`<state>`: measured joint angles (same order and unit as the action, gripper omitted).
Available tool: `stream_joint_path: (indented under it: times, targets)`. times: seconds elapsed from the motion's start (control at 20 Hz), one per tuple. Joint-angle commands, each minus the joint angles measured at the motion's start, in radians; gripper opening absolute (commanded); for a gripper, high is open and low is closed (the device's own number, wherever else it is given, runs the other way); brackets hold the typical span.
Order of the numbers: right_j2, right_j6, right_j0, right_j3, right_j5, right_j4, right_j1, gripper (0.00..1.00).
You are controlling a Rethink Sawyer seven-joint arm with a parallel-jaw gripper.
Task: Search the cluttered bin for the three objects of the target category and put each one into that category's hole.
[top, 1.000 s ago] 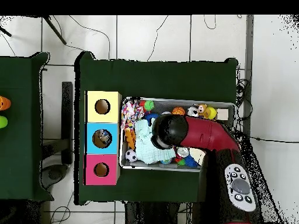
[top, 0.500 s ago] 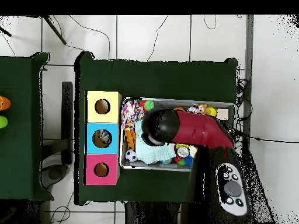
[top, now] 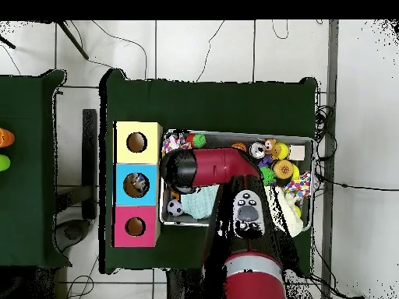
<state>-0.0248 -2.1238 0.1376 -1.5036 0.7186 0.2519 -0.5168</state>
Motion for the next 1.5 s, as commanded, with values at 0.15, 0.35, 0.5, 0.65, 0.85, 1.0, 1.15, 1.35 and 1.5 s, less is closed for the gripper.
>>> stream_joint_path:
  times: [0.15, 0.35, 0.5, 0.65, 0.85, 1.0, 1.15, 1.35, 1.5]
  targets:
    - [-0.009, -0.03, 0.066, 0.013, -0.139, 0.074, 0.088, 0.0]
    - [-0.015, -0.054, 0.058, 0.039, -0.189, 0.076, 0.12, 0.0]
    - [-0.024, -0.055, 0.046, 0.105, -0.174, 0.073, 0.162, 0.0]
    - [-0.039, -0.072, 0.03, 0.133, -0.182, 0.065, 0.185, 0.0]
    - [-0.065, -0.096, -0.006, 0.155, -0.168, 0.06, 0.196, 0.0]
    - [-0.094, -0.119, -0.036, 0.189, -0.18, 0.064, 0.237, 0.0]
    - [-0.102, -0.109, -0.028, 0.192, -0.235, 0.073, 0.273, 0.0]
    - [-0.068, 0.005, 0.062, 0.094, -0.353, 0.13, 0.256, 0.0]
    - [-0.035, 0.146, 0.167, 0.025, -0.418, 0.225, 0.226, 0.0]
